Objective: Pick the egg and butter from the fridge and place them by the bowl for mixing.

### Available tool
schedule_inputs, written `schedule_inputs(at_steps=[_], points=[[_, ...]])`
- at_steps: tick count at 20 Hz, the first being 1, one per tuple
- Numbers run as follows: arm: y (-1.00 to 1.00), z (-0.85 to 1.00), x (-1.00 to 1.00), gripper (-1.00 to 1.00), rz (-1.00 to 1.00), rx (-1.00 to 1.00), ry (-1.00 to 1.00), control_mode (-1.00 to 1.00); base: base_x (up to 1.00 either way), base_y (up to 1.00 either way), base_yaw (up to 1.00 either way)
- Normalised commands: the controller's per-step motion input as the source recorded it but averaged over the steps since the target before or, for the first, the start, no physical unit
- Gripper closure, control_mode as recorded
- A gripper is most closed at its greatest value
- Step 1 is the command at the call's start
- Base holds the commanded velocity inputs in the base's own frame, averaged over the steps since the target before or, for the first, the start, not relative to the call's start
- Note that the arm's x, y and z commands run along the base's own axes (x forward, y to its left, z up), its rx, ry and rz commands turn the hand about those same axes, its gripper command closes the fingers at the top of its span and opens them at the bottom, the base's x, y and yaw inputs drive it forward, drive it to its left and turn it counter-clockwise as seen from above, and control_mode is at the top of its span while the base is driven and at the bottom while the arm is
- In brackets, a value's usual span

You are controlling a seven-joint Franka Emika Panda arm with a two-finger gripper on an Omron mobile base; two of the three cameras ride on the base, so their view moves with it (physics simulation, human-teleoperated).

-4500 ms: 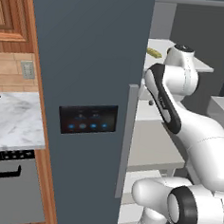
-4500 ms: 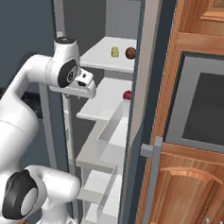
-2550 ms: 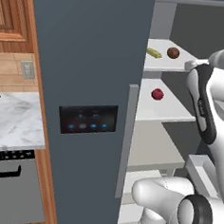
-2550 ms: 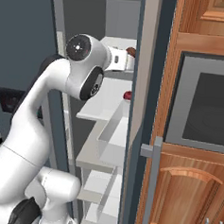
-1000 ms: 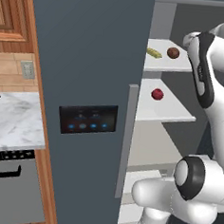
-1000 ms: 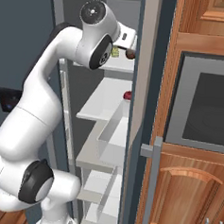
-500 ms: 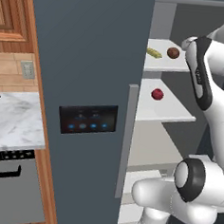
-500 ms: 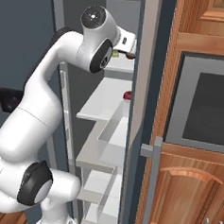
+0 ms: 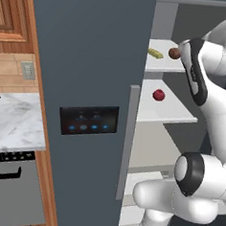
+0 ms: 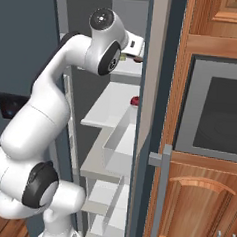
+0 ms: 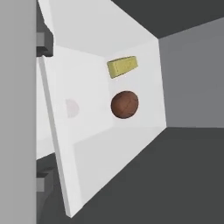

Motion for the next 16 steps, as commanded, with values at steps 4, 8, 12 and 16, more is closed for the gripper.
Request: schedule_inputs(at_steps=[4,8,12,16], points=[[0.0,-0.13,0.31,-1.0,0.0,-0.01,0.04,-1.0,0.0,0.0,0.0],[0.0,-0.06,0.3,-1.0,0.0,0.0,0.0,-1.0,0.0,0.0,0.0],[0.03,-0.01,0.29,-1.0,0.0,0.0,0.0,-1.0,0.0,0.0,0.0],[0.04,-0.05,0.37,-1.0,0.0,0.0,0.0,-1.0,0.0,0.0,0.0]])
